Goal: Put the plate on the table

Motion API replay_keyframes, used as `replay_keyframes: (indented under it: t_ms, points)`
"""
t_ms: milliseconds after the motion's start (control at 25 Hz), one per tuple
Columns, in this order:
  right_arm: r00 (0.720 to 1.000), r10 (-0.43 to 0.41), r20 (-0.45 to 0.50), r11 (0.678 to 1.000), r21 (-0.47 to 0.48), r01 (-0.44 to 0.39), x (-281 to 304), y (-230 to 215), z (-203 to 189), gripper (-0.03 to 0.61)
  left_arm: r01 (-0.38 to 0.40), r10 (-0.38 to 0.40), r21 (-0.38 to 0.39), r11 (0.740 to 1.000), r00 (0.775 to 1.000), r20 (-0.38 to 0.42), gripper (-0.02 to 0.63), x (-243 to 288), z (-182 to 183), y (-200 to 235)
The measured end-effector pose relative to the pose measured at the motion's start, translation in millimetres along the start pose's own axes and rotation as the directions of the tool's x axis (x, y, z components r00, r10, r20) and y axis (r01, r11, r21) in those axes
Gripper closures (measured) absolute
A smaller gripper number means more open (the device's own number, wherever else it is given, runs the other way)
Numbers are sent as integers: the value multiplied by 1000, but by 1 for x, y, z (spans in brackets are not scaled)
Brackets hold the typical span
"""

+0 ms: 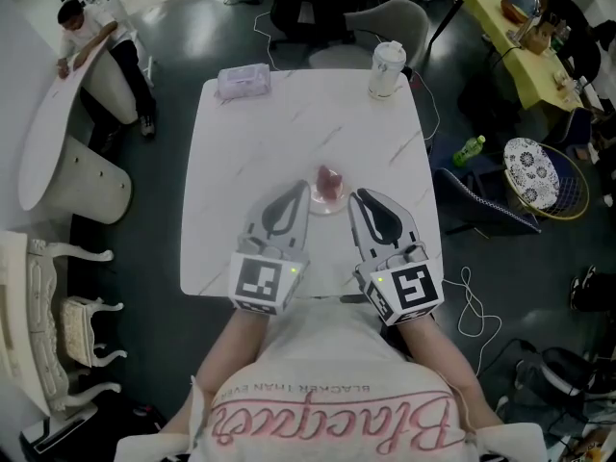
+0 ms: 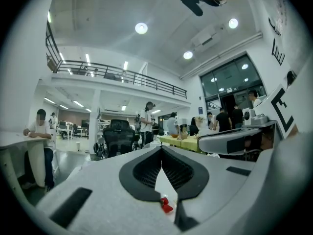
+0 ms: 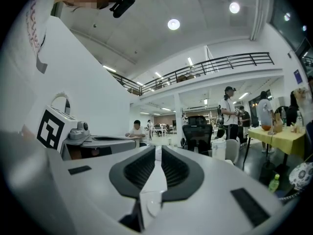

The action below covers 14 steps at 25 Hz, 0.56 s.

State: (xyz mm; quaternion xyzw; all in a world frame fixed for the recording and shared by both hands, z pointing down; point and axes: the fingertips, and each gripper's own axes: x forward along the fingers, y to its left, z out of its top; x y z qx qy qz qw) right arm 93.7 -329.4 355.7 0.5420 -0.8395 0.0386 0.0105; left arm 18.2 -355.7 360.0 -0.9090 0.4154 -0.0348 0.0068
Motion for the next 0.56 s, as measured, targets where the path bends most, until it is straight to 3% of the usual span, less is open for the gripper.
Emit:
replay_keyframes:
  t_ms: [560]
  points:
    - [1000,-22,2,1000,-14,22,1,-6,1,545,34,-34,18,999,999,1,609,8,4,-7]
